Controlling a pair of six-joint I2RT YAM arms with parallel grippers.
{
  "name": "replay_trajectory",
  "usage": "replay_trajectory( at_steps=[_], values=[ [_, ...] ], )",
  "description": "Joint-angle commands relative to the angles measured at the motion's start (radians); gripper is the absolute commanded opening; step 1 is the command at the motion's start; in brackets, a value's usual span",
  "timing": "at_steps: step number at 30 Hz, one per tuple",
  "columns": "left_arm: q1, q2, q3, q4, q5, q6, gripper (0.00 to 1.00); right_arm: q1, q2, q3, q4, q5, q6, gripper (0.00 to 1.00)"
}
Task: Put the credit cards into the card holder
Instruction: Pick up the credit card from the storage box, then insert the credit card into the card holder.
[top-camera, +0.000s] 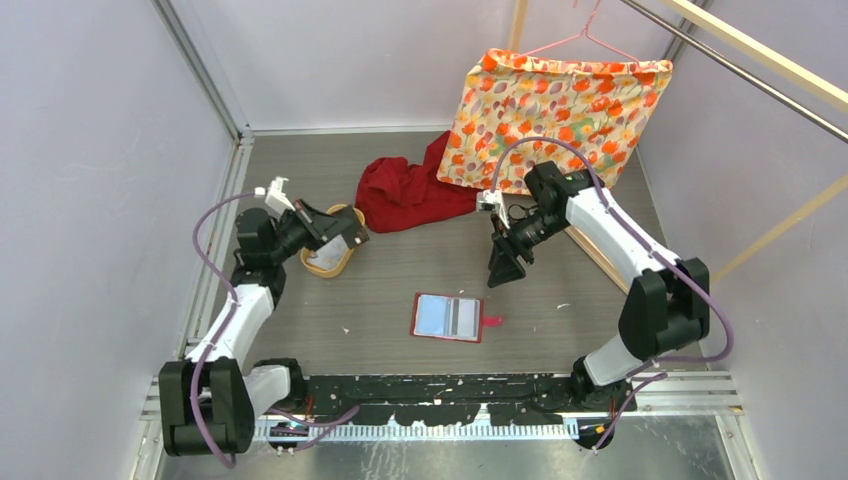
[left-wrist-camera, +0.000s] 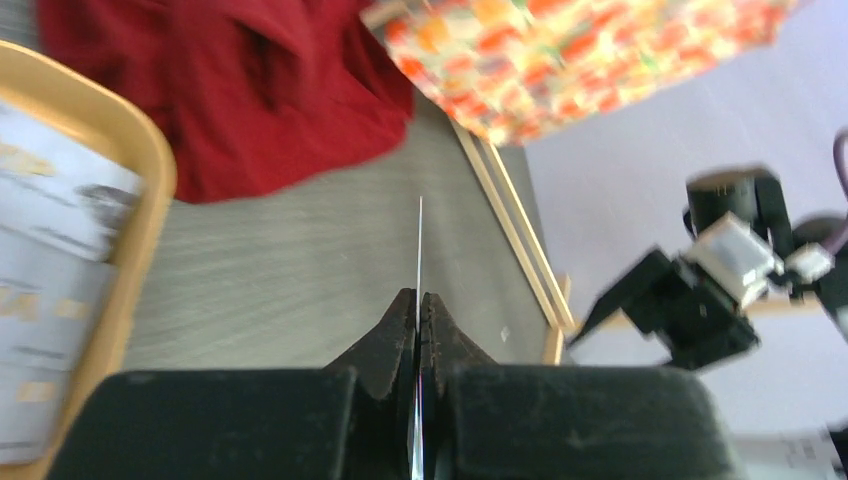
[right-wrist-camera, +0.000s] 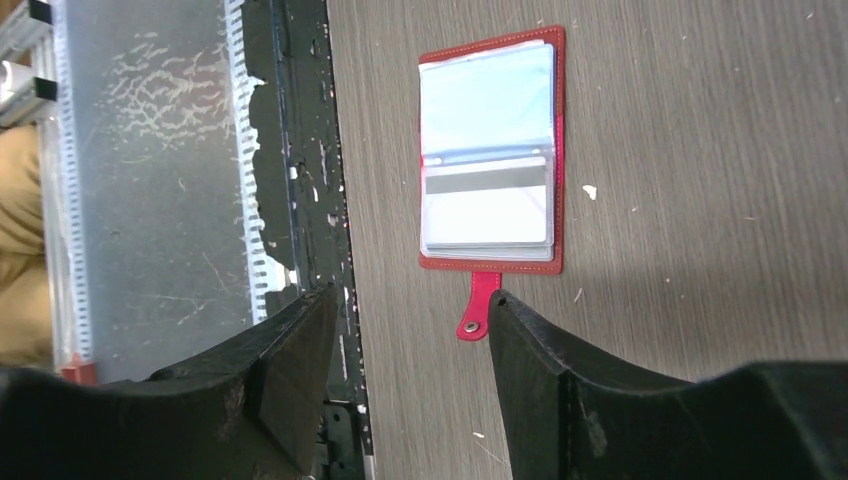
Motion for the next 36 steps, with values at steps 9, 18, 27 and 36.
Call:
replay_trajectory(
  at_steps=[9,18,27,36],
  values=[
    [-0.509,-0.062,-0.093,0.346,0.088,0.11,0.0,-0.007,-0.218,-0.097,0.111,-0.093,0.04,0.66],
    [-0.77,0.087,-0.121,0.54,-0.033,0.161,0.0,-0.007,-0.174,-0.166,0.197,-0.28,0.15,0.73],
    [-0.859,0.169,-0.095,0.549,-0.053,0.247,0.0,0.05,-0.124,-0.158,0.217,-0.289,0.192,0.7],
    [-0.889,0.234,-0.082,0.613,-0.047,0.231,0.0,0.141,-0.076,-0.147,0.265,-0.236,0.258,0.57]
  ],
)
